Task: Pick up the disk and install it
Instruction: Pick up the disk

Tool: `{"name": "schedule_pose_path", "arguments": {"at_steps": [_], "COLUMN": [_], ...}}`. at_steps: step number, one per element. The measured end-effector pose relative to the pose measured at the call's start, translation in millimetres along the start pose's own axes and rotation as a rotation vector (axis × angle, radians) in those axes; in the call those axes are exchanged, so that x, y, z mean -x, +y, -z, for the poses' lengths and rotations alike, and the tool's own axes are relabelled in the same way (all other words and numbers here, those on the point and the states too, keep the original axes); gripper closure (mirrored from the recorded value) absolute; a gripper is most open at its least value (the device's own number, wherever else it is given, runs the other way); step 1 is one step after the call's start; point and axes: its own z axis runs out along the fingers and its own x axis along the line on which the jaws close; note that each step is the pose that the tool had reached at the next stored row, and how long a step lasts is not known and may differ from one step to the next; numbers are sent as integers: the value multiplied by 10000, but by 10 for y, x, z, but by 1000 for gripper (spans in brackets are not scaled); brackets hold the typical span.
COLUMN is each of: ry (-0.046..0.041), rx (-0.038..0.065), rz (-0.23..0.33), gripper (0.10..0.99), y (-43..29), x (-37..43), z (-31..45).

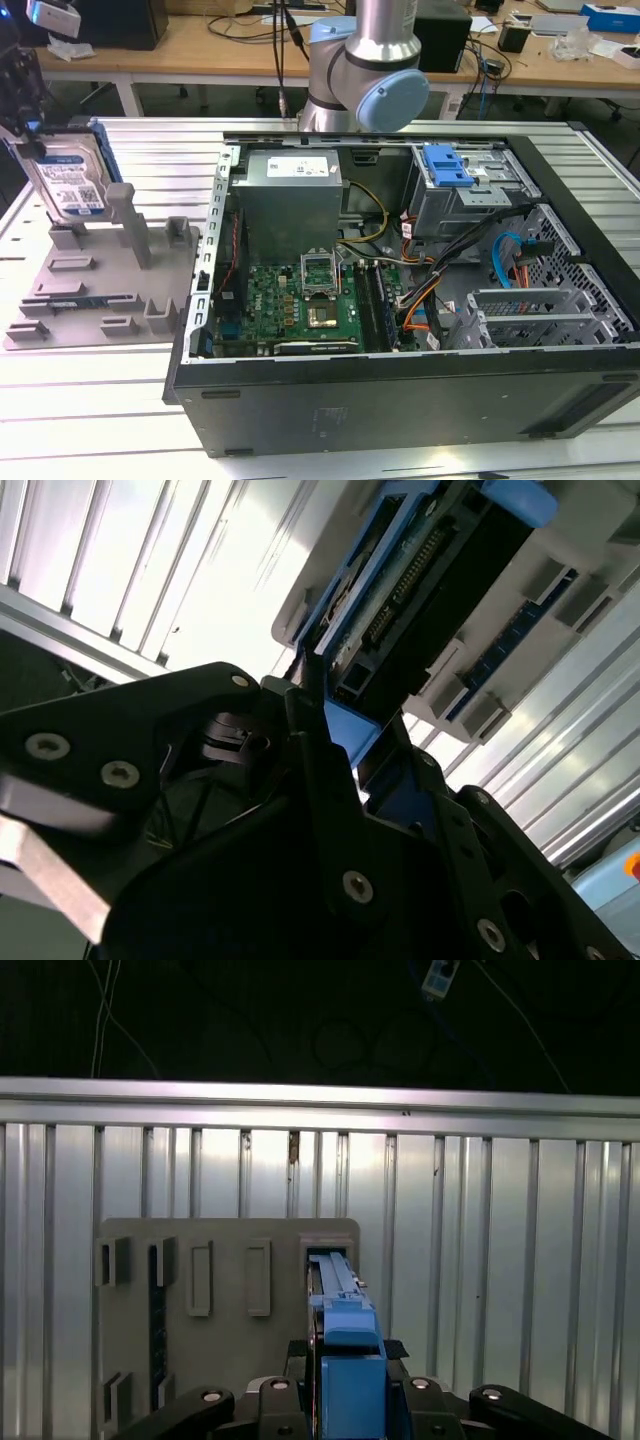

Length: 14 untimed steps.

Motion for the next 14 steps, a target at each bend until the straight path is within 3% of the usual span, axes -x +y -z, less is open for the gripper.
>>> {"name": "schedule_pose_path", "arguments": {"at_steps": [2, 7, 14], "ry": [1, 2, 5], "rx": [-15, -88, -156], "rz": [0, -1, 0], "gripper": [718, 718, 718], "y": [0, -1, -2], "x": [0, 0, 0], "z": [73, 379, 691]}}
